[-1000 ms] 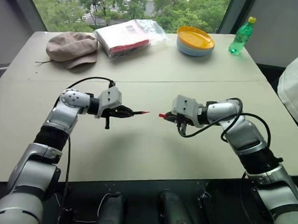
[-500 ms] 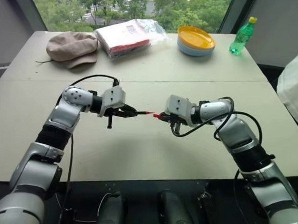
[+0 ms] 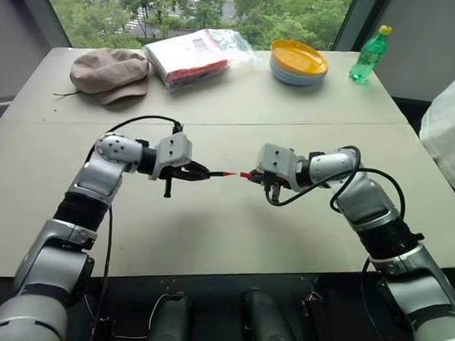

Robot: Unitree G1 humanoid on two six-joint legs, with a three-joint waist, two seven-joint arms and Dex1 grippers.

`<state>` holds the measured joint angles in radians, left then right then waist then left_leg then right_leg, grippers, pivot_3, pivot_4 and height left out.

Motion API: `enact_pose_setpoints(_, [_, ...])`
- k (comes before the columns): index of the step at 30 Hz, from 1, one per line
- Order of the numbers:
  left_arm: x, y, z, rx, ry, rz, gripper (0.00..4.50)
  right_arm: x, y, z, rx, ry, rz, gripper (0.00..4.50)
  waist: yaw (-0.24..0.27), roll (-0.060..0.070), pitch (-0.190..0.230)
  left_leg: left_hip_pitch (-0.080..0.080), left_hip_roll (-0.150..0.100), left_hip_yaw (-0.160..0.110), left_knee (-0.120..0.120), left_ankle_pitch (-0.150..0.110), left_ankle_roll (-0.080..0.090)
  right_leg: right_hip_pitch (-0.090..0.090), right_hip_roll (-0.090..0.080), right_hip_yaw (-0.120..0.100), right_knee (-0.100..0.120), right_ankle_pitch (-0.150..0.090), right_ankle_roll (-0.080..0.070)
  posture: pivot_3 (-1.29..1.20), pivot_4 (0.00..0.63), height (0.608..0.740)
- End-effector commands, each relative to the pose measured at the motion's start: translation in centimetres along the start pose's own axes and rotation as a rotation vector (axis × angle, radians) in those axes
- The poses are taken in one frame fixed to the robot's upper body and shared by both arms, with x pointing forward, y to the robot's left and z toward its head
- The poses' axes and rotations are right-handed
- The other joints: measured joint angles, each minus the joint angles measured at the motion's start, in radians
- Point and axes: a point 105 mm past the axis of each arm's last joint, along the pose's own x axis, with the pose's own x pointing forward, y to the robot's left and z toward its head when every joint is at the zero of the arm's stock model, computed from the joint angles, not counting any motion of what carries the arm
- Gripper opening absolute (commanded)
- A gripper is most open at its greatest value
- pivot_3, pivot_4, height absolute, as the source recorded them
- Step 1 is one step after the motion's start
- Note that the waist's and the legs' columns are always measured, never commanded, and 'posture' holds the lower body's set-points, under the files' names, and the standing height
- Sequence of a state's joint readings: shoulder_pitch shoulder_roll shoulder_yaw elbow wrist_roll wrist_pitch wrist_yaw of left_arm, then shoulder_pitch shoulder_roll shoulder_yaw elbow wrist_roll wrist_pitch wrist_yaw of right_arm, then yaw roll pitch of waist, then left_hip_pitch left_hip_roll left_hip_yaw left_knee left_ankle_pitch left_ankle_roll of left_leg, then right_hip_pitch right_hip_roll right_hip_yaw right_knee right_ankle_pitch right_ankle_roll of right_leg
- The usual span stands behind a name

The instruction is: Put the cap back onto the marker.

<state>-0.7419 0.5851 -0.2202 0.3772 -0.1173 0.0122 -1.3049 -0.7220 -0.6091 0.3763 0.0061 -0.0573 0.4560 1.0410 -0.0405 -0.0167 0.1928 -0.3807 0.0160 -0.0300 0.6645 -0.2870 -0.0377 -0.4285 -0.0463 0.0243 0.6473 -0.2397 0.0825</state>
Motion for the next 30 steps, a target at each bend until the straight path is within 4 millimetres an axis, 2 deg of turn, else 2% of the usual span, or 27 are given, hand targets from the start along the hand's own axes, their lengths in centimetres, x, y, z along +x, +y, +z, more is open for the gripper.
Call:
enact_pose_setpoints(1, [-0.3, 0.3, 0.5, 0.033, -0.005, 0.014, 0.0, -1.1, -1.1, 1.3, -0.043, -0.026, -0.034, 0.07, 0.0, 0.0, 0.0, 0.0, 0.0, 0.0, 0.0, 0.0, 0.0, 0.0, 0.0, 0.0, 0.0, 0.0, 0.0, 0.0, 0.15, 0.74])
enact_pose_setpoints(30, [0.1, 0.1, 0.5, 0.045, -0.001, 0.007, 0.0, -0.7, -0.2, 3.6, -0.06, -0.078, -0.013, 0.07, 0.0, 0.0, 0.0, 0.0, 0.0, 0.0, 0.0, 0.0, 0.0, 0.0, 0.0, 0.0, 0.0, 0.0, 0.0, 0.0, 0.15, 0.74])
